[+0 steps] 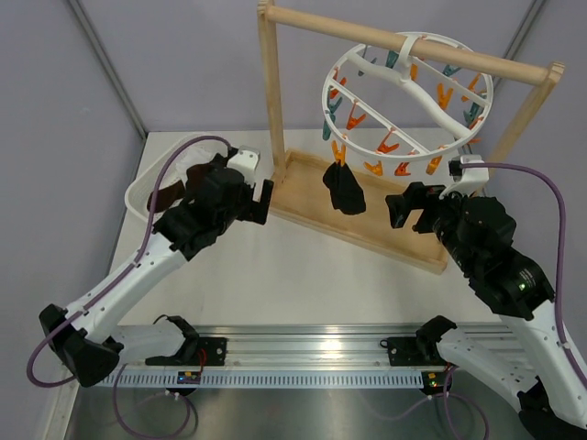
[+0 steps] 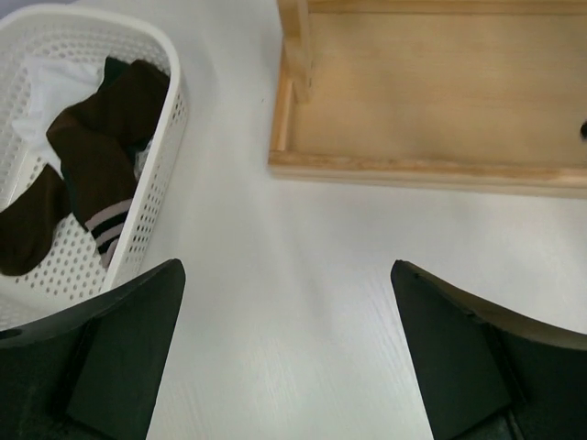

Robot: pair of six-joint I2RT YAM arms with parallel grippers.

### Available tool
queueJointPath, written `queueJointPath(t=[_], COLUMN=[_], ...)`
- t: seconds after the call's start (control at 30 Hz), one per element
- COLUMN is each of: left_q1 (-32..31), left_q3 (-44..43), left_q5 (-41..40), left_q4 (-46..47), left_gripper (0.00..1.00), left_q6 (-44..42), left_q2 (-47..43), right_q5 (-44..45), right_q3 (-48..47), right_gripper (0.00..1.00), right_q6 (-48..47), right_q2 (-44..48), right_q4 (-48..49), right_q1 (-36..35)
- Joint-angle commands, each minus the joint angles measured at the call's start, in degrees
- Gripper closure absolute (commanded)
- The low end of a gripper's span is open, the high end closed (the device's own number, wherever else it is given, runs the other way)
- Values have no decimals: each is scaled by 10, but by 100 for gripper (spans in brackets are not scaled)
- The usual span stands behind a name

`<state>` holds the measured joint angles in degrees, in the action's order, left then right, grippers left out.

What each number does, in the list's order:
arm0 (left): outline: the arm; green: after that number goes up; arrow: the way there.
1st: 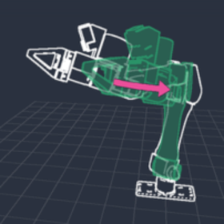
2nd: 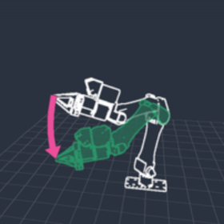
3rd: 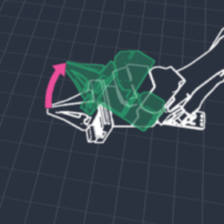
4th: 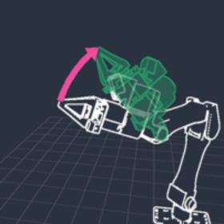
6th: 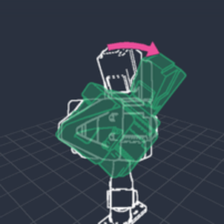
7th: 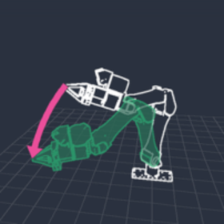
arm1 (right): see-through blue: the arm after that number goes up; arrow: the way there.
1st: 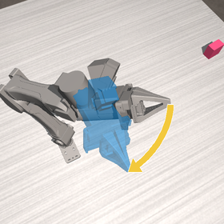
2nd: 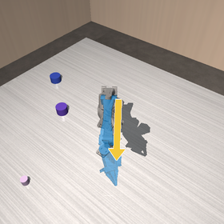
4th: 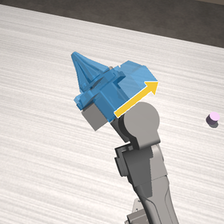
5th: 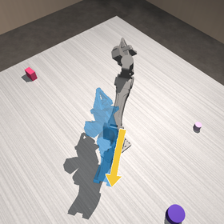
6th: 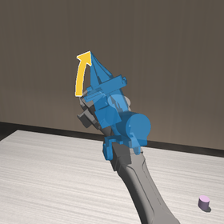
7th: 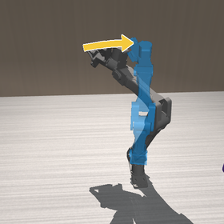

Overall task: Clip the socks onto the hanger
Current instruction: Rotate the hanger at the clothesline.

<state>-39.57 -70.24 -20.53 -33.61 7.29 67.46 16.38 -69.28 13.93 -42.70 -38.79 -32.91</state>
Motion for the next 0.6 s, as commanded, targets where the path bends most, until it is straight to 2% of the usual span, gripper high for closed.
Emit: queueJointPath(t=[0.0, 0.2, 0.57], left_q1=[6, 7, 7], left_q3=[47, 103, 119], left_q5=[-36, -48, -46], left_q4=[-3, 6, 13], left_gripper=[1, 1, 1], left_q6=[18, 2, -1], left_q2=[-52, -107, -132], right_q5=[45, 35, 81], right_q3=[-17, -26, -36], right_gripper=[3, 5, 10], right_q6=[8, 4, -13], right_q2=[-17, -41, -51], right_q4=[27, 58, 88], right_q1=[-2, -2, -2])
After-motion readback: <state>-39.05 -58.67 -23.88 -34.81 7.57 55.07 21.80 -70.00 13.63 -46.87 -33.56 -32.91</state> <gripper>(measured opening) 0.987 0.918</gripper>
